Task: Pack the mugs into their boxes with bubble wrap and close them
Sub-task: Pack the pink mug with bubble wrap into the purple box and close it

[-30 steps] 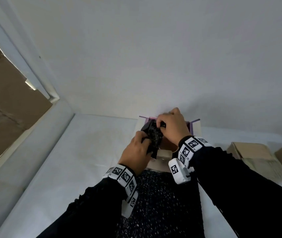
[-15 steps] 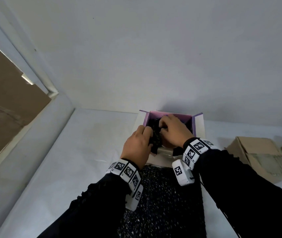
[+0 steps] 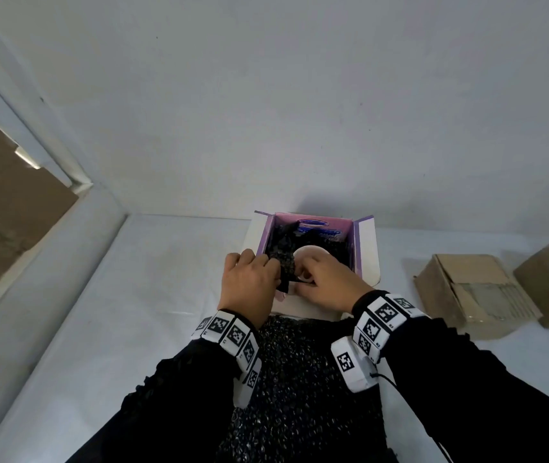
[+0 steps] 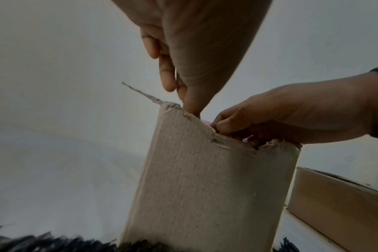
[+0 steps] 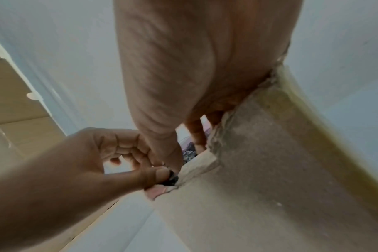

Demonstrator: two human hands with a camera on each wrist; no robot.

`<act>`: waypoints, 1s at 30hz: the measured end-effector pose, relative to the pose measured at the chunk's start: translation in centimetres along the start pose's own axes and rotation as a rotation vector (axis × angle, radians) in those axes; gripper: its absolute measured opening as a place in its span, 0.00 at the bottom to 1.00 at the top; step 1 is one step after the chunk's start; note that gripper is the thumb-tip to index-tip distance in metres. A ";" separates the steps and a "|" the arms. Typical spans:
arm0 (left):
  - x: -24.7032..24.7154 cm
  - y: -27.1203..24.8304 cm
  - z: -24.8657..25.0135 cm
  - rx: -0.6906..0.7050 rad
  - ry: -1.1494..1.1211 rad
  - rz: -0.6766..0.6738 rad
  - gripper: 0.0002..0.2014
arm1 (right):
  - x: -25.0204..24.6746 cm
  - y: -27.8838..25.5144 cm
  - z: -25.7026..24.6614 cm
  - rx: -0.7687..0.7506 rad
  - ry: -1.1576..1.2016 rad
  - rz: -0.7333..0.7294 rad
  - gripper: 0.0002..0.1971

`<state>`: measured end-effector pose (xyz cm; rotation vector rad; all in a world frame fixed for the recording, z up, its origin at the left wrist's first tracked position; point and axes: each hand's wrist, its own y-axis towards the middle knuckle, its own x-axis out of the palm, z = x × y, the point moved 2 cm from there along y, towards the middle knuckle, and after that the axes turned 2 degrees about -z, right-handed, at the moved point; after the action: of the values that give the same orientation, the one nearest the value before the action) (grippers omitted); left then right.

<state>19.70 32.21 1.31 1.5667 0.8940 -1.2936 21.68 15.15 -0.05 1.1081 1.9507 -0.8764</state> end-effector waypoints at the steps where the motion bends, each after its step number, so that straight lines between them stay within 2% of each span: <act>1: -0.1 0.0 0.0 -0.002 0.020 -0.003 0.10 | 0.0 -0.2 -0.1 0.029 0.012 0.026 0.15; 5: -0.2 -0.4 0.1 0.009 0.109 -0.075 0.19 | -0.2 -0.5 -0.2 0.067 0.113 0.121 0.12; 7: 0.0 -0.9 0.1 0.029 0.100 -0.114 0.19 | -0.4 -0.8 -0.1 0.104 0.183 0.158 0.11; 9: 0.4 -1.4 0.2 0.037 0.070 -0.140 0.20 | -0.3 -1.2 -0.2 0.108 0.219 0.130 0.10; 13: 0.1 -1.5 0.2 0.038 0.079 -0.196 0.16 | 0.1 -2.1 -0.7 0.073 0.143 0.080 0.13; 15: -0.2 -1.1 0.2 0.061 0.096 -0.240 0.13 | 0.6 -2.6 -0.9 -0.005 0.170 0.033 0.15; 16: -0.4 -0.9 0.2 0.061 0.107 -0.253 0.15 | 0.9 -2.9 -1.0 -0.061 0.156 0.025 0.14; 19: -1.4 0.3 -0.1 0.085 0.163 -0.211 0.13 | 1.2 -3.8 -1.0 -0.158 0.114 0.116 0.06; 22: -1.4 1.3 -0.2 0.145 0.223 -0.277 0.14 | 0.6 -3.7 -0.8 -0.059 0.216 0.217 0.12; 25: -1.2 1.8 -0.1 0.156 0.241 -0.334 0.14 | 0.3 -2.8 -1.0 0.080 0.266 0.112 0.11; 27: -1.3 1.9 -0.1 0.165 0.228 -0.343 0.09 | 0.3 -2.5 -1.3 0.119 0.300 -0.010 0.12; 30: -1.4 2.2 -0.5 0.182 0.224 -0.360 0.10 | 0.0 -2.3 -1.6 0.140 0.262 -0.088 0.12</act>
<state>21.66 31.95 3.14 1.7738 1.2742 -1.5028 19.18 15.55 1.29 1.2807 2.1930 -0.9676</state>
